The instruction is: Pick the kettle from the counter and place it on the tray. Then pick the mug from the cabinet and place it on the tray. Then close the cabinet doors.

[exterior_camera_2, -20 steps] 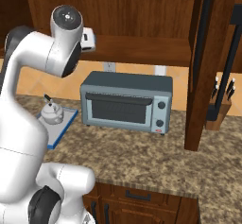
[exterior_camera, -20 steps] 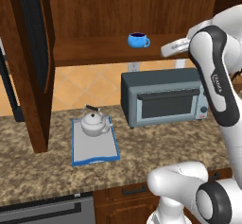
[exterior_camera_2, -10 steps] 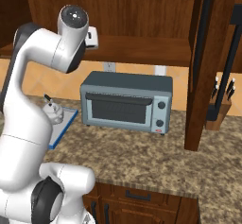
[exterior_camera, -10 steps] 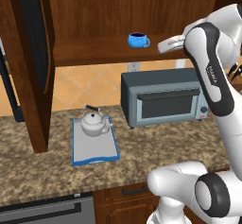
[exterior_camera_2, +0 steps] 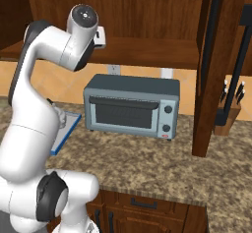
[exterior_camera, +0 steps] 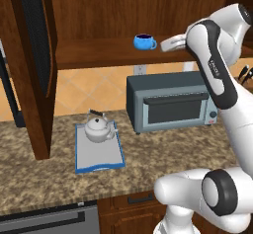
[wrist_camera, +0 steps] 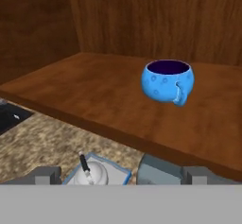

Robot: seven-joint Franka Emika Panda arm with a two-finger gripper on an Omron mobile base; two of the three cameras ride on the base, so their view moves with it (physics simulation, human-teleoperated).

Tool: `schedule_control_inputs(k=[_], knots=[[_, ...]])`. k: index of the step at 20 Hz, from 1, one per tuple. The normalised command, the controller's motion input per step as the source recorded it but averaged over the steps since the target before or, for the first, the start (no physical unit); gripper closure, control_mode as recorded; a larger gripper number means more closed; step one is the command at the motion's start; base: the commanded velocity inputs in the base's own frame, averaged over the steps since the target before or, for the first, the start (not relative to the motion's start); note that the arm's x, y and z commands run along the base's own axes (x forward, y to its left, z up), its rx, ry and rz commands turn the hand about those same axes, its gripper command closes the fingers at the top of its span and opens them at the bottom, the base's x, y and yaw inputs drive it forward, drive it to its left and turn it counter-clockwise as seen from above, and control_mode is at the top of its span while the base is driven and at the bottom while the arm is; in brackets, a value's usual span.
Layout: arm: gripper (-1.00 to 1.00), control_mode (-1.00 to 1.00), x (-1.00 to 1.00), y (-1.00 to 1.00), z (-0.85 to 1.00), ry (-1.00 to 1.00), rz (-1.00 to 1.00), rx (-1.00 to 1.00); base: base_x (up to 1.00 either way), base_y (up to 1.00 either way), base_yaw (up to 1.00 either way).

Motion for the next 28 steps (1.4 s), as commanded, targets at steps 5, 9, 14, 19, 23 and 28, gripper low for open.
schedule_control_inputs(k=[5,9,14,19,23,28], knots=[[-1.00,-1.00,0.24,0.00,0.00,0.00,0.05,0.00,0.00,0.00,0.00],[-1.00,-1.00,0.26,0.00,0.00,0.00,0.07,0.00,0.00,0.00,0.00],[-1.00,-1.00,0.23,0.00,0.00,0.00,0.06,0.00,0.00,0.00,0.00],[-1.00,-1.00,0.19,0.00,0.00,0.00,0.06,0.00,0.00,0.00,0.00],[-1.00,-1.00,0.14,-0.03,0.00,0.00,0.05,0.00,0.00,0.00,0.00],[-1.00,-1.00,0.18,-0.05,0.00,0.00,0.04,0.00,0.00,0.00,0.00]])
